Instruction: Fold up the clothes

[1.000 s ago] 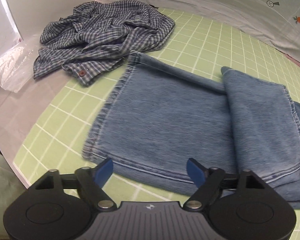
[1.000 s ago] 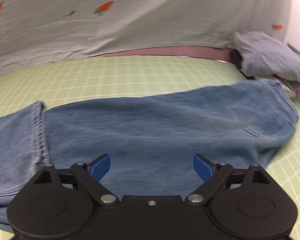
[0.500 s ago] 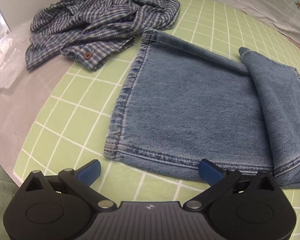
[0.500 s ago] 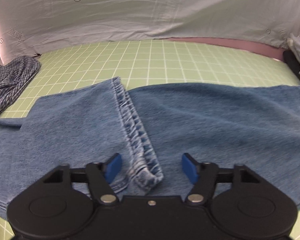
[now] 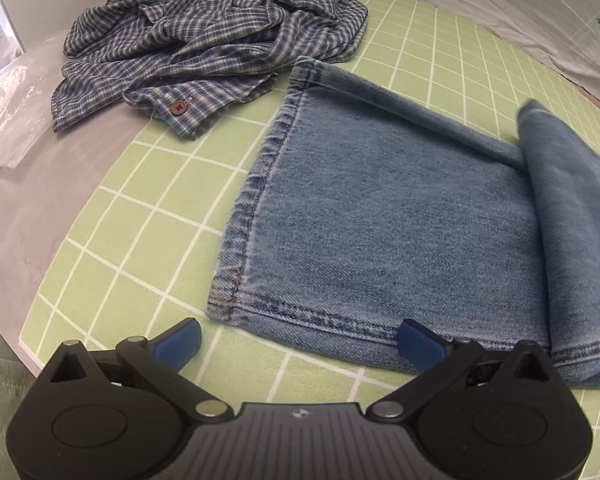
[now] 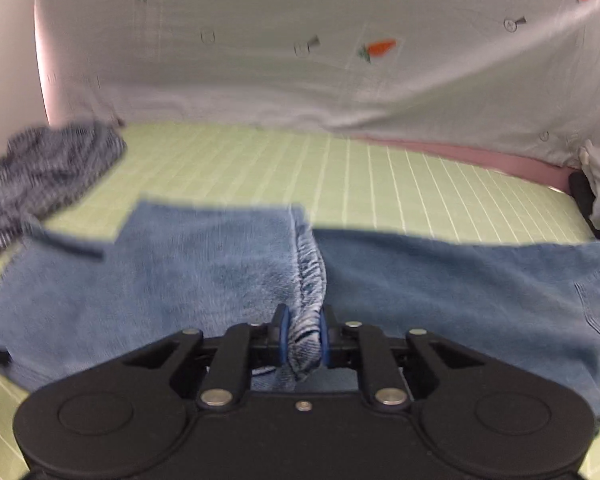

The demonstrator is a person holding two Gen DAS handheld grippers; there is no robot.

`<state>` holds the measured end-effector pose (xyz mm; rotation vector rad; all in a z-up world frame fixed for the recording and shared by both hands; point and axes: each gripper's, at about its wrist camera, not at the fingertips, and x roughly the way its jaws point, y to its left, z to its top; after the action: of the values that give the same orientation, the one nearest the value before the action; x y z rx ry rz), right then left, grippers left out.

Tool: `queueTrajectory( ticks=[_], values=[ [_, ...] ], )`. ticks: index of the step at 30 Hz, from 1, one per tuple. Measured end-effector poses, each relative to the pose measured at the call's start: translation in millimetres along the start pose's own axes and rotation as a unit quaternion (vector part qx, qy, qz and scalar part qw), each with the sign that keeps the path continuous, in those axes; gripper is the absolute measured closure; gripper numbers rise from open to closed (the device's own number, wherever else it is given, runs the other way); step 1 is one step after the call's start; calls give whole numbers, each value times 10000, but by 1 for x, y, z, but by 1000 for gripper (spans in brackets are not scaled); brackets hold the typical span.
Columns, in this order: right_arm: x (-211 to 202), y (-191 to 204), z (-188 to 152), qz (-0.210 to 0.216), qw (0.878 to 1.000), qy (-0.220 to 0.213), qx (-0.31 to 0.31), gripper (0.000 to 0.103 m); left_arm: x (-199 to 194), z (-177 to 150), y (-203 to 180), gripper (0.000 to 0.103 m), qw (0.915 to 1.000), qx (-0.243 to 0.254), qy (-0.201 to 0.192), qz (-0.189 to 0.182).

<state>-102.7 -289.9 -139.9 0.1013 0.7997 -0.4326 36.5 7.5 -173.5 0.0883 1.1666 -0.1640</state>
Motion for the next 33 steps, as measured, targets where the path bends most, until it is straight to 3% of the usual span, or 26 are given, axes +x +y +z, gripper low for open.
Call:
queueTrajectory(
  ticks=[3,5,7,10,13,18,23,33],
  values=[
    [27,-15,-20,37,9966,759,308,84,1,1,0,0,10000,-23,38,17],
    [24,-17,-18,-83,9977,632,241,72,1,1,0,0,10000,-46,37,26],
    [22,-17,-13,-262,9985,457,137,53,0,2,0,0,9999,-93,71,51],
    [24,-23,-7,-298,9988,345,158,38,-1,6,-4,0,9998,-99,75,139],
    [29,-28,-3,-375,9985,372,139,35,-7,16,-18,0,9995,160,-153,232],
    [39,-37,1,-462,9976,450,236,31,-1,45,-57,0,9973,671,-290,-74],
    [51,-43,6,-718,9956,472,361,28,24,73,-102,0,9896,1382,-352,-197],
    [63,-67,-1,-1575,9795,696,1048,19,59,118,-127,0,9860,1472,-544,-558]
  ],
)
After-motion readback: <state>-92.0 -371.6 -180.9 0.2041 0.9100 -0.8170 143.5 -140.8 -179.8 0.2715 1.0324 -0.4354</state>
